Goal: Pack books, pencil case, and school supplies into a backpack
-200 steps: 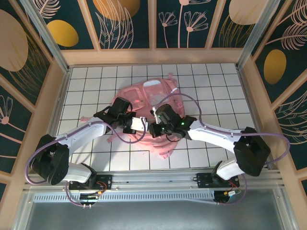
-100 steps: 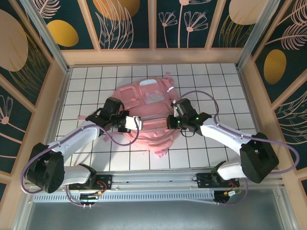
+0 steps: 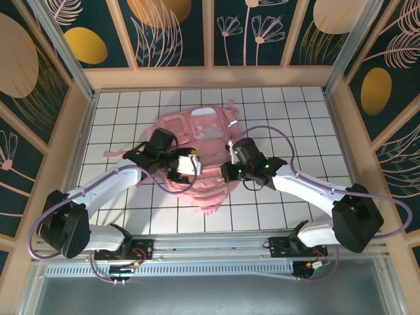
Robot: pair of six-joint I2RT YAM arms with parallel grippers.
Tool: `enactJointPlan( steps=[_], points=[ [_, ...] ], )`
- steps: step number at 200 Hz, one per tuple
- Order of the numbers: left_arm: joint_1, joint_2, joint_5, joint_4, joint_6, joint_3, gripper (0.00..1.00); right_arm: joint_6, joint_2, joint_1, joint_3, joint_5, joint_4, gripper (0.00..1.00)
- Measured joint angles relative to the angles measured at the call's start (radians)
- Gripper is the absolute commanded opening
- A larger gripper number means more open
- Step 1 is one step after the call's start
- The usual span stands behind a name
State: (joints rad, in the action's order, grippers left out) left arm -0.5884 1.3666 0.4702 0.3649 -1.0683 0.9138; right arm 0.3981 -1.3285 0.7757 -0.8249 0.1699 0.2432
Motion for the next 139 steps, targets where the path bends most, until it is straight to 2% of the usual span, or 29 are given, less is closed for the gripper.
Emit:
enactJointPlan(
  steps=[18, 35, 52, 60, 69, 76, 105, 139],
  points=[
    [-0.043, 0.058, -0.001, 0.019, 0.053, 0.032, 0.64, 0.000, 0.000, 0.018, -0.013, 0.017, 0.000, 0.00],
    [-0.055, 0.106, -0.048, 0.018, 0.124, 0.052, 0.60, 0.001, 0.000, 0.023, -0.019, 0.030, 0.000, 0.00],
    [-0.059, 0.126, -0.111, -0.006, 0.181, 0.053, 0.48, 0.001, 0.000, 0.023, -0.019, 0.034, 0.001, 0.00],
    [-0.061, 0.127, -0.141, -0.022, 0.212, 0.053, 0.39, 0.000, 0.000, 0.023, -0.019, 0.034, 0.001, 0.00],
    [-0.061, 0.127, -0.171, -0.042, 0.236, 0.053, 0.23, 0.001, 0.000, 0.023, -0.019, 0.034, 0.001, 0.00],
    [-0.061, 0.127, -0.183, -0.051, 0.252, 0.053, 0.00, 0.000, 0.000, 0.023, -0.019, 0.033, 0.002, 0.00],
    [-0.072, 0.126, -0.199, -0.049, 0.267, 0.053, 0.00, 0.000, 0.000, 0.007, -0.019, 0.017, 0.016, 0.00],
    [-0.063, 0.058, -0.154, -0.053, 0.140, 0.001, 0.00, -0.079, -0.010, -0.094, -0.025, 0.026, 0.063, 0.00]
  ],
)
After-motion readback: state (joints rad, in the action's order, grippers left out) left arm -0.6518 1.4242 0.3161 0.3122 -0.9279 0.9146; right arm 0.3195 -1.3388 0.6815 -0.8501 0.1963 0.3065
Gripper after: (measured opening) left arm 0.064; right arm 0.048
